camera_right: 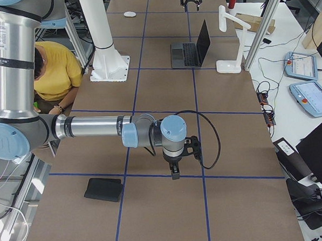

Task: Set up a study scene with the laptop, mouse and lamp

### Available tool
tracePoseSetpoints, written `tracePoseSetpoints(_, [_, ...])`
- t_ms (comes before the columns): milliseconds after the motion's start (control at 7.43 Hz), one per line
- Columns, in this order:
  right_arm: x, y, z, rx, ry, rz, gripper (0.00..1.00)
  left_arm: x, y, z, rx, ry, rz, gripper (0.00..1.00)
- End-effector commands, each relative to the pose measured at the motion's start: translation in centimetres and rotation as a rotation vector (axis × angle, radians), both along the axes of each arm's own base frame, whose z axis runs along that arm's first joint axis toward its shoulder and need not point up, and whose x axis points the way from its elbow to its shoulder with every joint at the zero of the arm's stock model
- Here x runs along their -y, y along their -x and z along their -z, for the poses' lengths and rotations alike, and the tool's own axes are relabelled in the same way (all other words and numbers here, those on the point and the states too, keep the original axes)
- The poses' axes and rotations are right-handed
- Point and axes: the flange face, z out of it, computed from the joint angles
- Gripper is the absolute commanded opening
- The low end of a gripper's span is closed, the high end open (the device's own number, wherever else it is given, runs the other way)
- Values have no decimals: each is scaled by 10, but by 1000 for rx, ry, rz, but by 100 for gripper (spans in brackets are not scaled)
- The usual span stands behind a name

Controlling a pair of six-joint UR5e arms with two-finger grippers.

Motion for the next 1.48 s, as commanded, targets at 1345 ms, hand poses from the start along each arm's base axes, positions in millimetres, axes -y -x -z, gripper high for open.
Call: tracePoseSetpoints(1345, [-38, -72, -103, -141, 101, -47, 100, 3, 254, -285, 318, -545, -483, 100])
